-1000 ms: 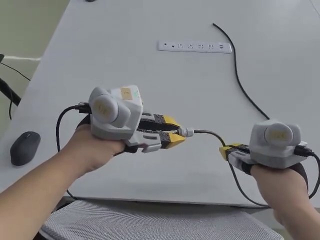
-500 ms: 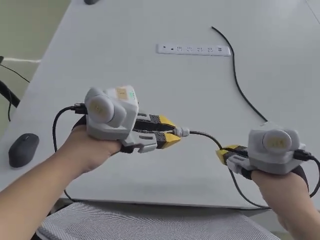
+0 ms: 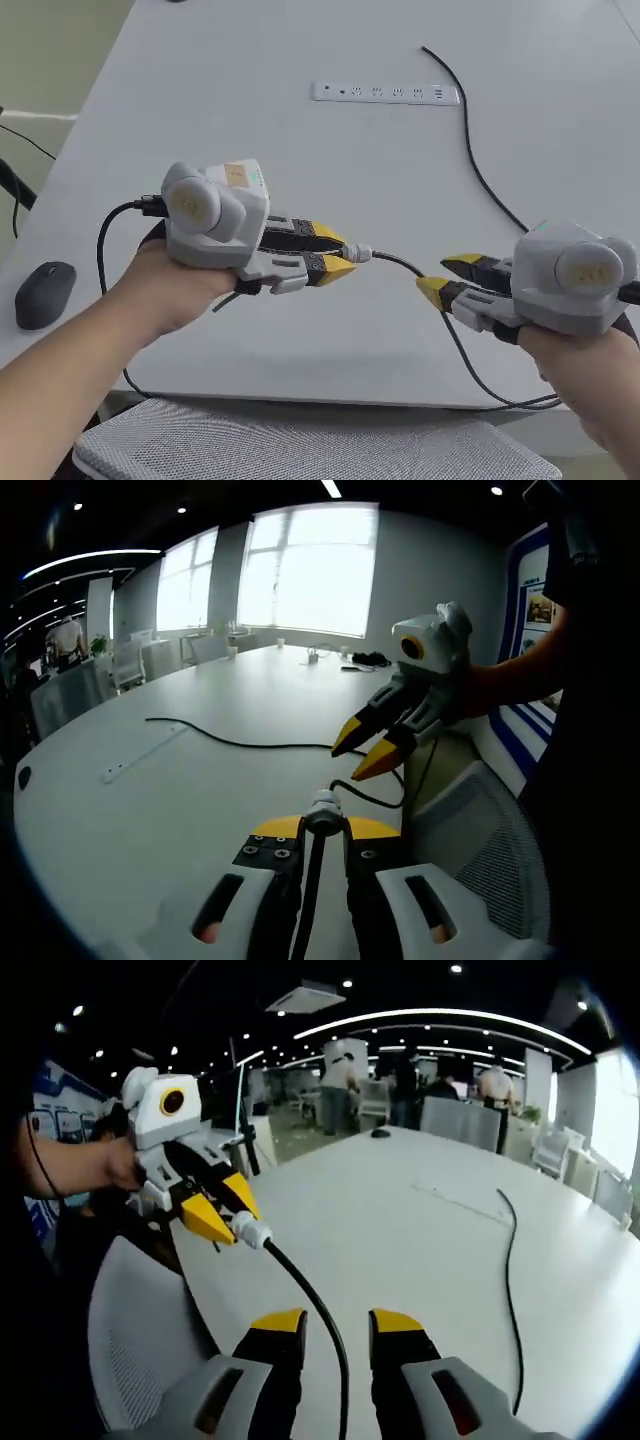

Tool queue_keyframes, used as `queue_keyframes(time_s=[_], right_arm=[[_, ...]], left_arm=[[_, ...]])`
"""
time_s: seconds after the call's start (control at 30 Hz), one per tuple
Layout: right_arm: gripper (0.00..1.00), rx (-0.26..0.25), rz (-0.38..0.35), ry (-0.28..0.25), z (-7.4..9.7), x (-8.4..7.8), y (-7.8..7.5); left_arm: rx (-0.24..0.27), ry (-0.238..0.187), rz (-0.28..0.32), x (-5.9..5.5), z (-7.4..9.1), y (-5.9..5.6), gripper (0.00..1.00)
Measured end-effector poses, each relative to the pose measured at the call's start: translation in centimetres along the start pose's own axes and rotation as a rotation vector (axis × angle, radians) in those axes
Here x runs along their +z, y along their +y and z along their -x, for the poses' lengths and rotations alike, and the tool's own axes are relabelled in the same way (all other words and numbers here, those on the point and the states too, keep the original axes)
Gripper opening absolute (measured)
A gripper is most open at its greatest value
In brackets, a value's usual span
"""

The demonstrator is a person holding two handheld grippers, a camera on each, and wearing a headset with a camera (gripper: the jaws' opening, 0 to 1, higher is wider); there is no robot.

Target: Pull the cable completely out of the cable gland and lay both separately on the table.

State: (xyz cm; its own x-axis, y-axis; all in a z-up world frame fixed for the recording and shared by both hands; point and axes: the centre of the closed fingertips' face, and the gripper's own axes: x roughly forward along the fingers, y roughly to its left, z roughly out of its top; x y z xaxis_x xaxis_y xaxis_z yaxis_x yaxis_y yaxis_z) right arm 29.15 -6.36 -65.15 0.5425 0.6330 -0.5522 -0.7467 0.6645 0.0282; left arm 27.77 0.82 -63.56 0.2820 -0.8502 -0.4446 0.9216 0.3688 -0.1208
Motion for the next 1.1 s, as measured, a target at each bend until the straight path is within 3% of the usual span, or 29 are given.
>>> queue_keyframes(time_s=[0.07,0.2,0.43,0.7,1.1], right_arm=[[0.22,0.013,0.057,0.003,-0.1,0.9,0.4],[0.22,0.030,0.242,0.016,-0.8,2.3,1.5],[0.20,0.081,0.412,0.087,-2.6,1.7,3.4],[0.11,0.085,0.438,0.113,-3.6,1.2,3.7],[0.02,0.088,0.464,0.095,-3.9,1.4,4.4]], left_arm=[[-0.001,0.002,-0.001,0.0,0.0,0.0,0.15],[-0.002,0.004,-0.003,-0.1,0.1,0.0,0.15],[-0.004,0.008,-0.006,-0.1,0.1,0.0,0.15],[-0.011,0.012,-0.007,-0.3,0.0,-0.1,0.15],[-0.022,0.022,-0.021,-0.5,-0.5,-0.2,0.15]])
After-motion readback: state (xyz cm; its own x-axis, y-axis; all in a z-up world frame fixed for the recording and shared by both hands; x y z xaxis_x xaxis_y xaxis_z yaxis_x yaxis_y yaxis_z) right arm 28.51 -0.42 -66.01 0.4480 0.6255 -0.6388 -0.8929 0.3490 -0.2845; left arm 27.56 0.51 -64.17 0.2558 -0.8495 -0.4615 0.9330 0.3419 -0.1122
